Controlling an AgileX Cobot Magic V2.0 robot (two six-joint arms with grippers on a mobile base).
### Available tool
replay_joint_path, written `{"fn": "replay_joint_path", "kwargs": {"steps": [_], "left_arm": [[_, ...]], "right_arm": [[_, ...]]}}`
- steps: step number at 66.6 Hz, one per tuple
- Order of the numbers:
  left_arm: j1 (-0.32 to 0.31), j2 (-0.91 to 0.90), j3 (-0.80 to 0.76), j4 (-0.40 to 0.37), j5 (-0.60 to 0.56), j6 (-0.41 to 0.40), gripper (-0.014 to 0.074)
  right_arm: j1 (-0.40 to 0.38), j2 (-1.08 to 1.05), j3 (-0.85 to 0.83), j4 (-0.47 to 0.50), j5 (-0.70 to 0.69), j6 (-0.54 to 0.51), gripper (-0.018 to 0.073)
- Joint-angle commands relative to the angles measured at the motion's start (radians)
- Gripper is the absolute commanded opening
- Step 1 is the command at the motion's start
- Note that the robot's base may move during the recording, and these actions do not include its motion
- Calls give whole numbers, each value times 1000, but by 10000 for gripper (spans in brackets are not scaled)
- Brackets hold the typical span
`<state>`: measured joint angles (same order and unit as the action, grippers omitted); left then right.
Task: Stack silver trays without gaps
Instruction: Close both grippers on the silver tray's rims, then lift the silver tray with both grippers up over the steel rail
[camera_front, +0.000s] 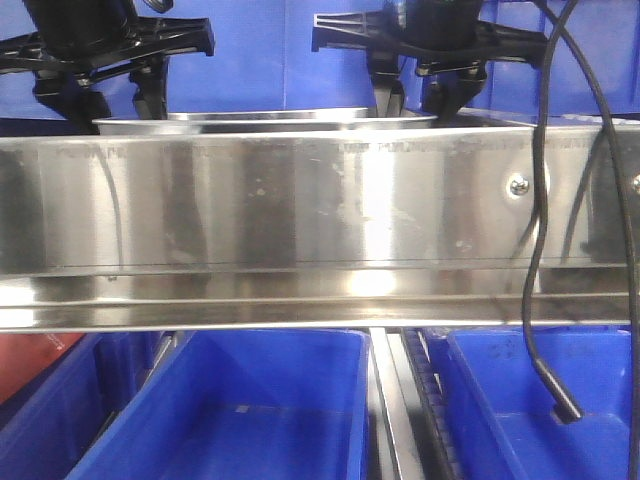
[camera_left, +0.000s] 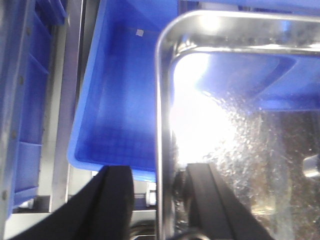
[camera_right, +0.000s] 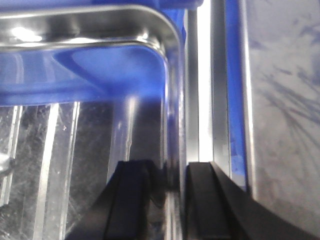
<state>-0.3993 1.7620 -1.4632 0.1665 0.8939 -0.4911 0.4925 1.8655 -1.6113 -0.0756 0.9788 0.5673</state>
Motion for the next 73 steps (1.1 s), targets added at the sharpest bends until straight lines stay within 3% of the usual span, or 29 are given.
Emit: {"fn": "replay_joint_path", "kwargs": {"steps": [1, 10, 19, 25, 50, 54, 65, 73], "left_arm": [[-6, 2, -3, -3, 8, 12, 152], [-6, 2, -3, -5, 8, 12, 97], [-6, 2, -3, -5, 8, 12, -32], [-6, 2, -3, -5, 8, 12, -10], [-9, -122, -7, -7, 47, 9, -13], [-20, -164, -7, 3, 61, -18, -16], [-99, -278, -7, 82, 106, -102, -16], [-196, -335, 2, 201, 161, -213, -16]], "right_arm": [[-3, 5, -3, 1, 11, -2, 127], [-3, 5, -3, 1, 11, -2, 127], [-3, 5, -3, 1, 11, -2, 83], [-3, 5, -3, 1, 11, -2, -24], [-3, -118, -4, -3, 25, 7, -22], [6, -155, -4, -21, 32, 34, -22], [97, -263, -4, -231, 86, 171, -22], [168, -320, 1, -241, 113, 175, -22]]}}
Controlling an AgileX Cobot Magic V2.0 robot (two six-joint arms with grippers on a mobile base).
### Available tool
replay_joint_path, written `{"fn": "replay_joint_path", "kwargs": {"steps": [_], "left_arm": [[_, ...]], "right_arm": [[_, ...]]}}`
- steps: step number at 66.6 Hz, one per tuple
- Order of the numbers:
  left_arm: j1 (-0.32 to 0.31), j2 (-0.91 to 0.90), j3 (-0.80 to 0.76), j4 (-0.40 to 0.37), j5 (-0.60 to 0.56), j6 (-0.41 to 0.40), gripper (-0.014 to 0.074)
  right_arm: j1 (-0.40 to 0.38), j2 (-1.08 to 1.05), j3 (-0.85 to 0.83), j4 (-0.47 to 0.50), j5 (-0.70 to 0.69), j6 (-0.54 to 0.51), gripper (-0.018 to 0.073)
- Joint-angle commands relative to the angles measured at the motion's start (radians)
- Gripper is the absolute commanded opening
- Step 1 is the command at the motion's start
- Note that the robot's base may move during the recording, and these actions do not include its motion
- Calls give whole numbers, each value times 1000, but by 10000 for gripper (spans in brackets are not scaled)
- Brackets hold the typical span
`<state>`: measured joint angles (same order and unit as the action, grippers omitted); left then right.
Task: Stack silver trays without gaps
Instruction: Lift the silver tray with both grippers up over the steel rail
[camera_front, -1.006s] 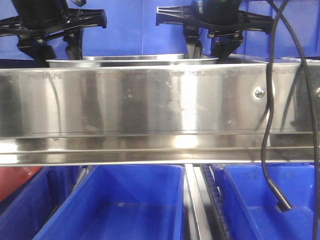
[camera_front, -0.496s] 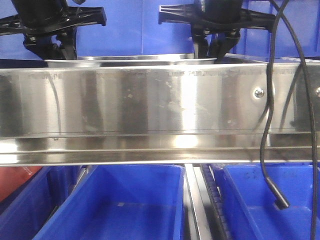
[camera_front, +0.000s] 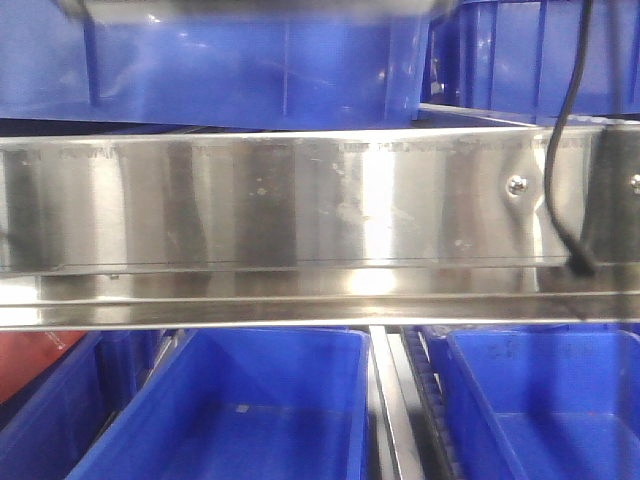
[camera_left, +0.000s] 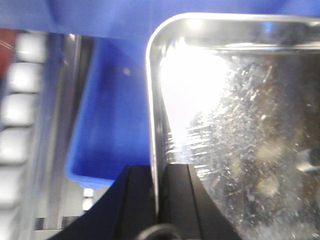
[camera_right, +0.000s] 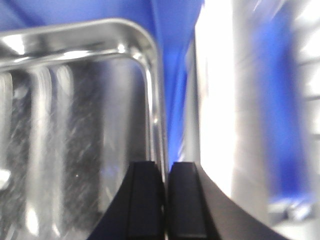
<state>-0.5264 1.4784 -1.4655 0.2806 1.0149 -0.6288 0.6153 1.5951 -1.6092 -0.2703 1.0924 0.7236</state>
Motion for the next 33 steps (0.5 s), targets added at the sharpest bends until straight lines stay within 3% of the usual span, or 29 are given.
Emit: {"fn": "replay_joint_path", "kwargs": {"steps": [1, 8, 17, 26, 33], "left_arm": [[-81, -62, 10, 100, 45, -88, -16], [-151, -110, 42, 159, 80, -157, -16], [-211, -171, 93, 177, 101, -223, -16], [-280, -228, 171, 186, 105, -301, -16], [-377, -279, 258, 257, 95, -424, -16]], "right_arm": [[53, -57, 0, -47, -1, 19, -22], [114, -105, 35, -110, 2, 78, -22], [223, -180, 144, -218, 30, 194, -22], [298, -244, 256, -218, -2, 280, -22], [353, -288, 329, -235, 13, 341, -22]]}}
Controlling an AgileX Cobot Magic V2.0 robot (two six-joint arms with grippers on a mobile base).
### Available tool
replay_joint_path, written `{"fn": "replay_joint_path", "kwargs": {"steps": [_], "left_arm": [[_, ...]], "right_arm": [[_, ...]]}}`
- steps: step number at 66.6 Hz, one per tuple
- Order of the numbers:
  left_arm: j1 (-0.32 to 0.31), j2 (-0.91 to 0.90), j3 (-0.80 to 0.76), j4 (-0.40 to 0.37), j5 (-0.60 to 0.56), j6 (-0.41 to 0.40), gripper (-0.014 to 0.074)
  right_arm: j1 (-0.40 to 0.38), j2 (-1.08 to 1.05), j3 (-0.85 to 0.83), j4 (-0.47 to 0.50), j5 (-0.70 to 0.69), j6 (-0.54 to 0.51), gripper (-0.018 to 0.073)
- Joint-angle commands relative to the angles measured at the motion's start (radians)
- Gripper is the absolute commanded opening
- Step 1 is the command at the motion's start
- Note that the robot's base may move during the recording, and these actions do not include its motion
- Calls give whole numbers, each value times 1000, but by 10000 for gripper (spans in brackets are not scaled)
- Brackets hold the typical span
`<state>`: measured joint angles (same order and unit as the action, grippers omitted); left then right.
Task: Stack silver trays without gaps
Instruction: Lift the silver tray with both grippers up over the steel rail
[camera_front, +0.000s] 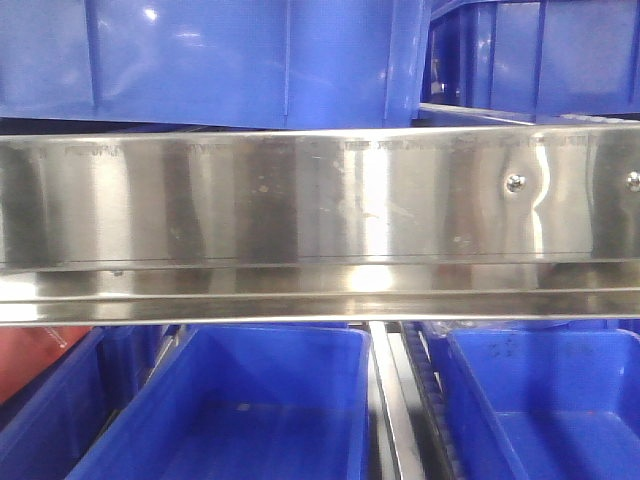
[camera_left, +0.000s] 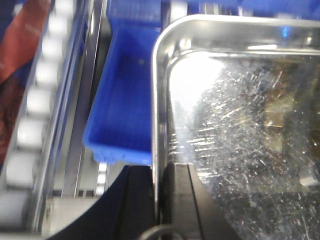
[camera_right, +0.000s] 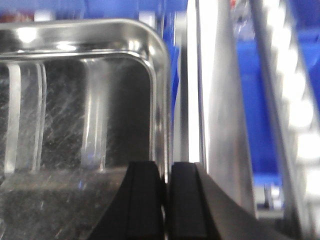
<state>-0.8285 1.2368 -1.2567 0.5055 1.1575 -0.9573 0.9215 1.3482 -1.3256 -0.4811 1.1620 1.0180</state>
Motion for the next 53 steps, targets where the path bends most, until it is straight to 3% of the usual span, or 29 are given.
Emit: {"fn": "replay_joint_path", "kwargs": {"steps": [1, 8, 14, 53], "left_arm": [[-88, -43, 59, 41, -48, -109, -16], [-171, -67, 109, 65, -46, -171, -16], [-210, -64, 115, 69, -48, -178, -16], [-212, -62, 115, 95, -55, -180, -16]], "right_arm": [[55, -47, 55, -35, -54, 64, -22], [102, -92, 110, -103, -30, 161, -22], [108, -122, 134, -105, -9, 171, -22], [108, -134, 142, -105, -10, 171, -22]]}}
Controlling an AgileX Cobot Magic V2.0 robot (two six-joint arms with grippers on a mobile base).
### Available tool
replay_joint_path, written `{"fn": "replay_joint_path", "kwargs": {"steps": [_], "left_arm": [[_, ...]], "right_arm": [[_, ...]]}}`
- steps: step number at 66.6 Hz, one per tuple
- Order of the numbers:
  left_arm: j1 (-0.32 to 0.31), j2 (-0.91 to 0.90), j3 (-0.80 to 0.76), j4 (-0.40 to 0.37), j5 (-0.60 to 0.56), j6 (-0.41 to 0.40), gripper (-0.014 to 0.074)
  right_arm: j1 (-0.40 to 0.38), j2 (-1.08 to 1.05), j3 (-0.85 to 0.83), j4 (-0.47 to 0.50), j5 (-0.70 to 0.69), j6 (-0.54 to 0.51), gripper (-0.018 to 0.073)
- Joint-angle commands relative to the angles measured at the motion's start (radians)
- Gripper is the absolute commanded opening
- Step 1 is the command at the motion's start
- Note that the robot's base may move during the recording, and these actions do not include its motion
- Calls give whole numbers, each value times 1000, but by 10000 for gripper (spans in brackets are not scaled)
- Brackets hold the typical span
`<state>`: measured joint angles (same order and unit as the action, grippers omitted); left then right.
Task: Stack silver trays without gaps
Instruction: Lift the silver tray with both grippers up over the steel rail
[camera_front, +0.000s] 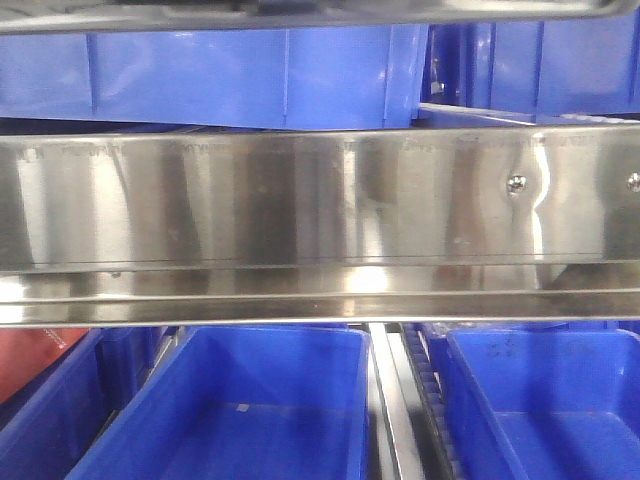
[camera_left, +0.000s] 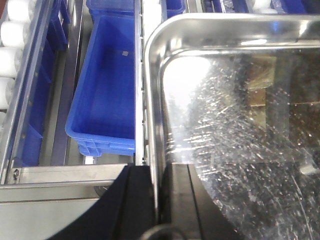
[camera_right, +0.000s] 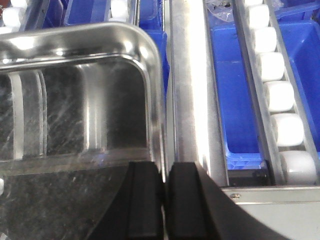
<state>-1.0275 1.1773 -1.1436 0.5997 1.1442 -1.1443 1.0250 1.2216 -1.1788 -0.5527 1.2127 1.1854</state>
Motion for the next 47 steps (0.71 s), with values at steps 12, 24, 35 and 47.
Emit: {"fn": "replay_joint_path", "kwargs": {"steps": [12, 24, 35, 47], "left_arm": [[-13, -3, 2, -10, -44, 7, -16], [-13, -3, 2, -8, -44, 7, -16], [-13, -3, 2, -6, -44, 7, -16], [-13, -3, 2, -6, -44, 7, -16]], "right_arm": [[4, -4, 8, -50, -71, 4, -22], [4, -4, 54, -50, -100, 4, -22], [4, -6, 54, -56, -143, 4, -22], [4, -6, 54, -56, -147, 4, -22]]}}
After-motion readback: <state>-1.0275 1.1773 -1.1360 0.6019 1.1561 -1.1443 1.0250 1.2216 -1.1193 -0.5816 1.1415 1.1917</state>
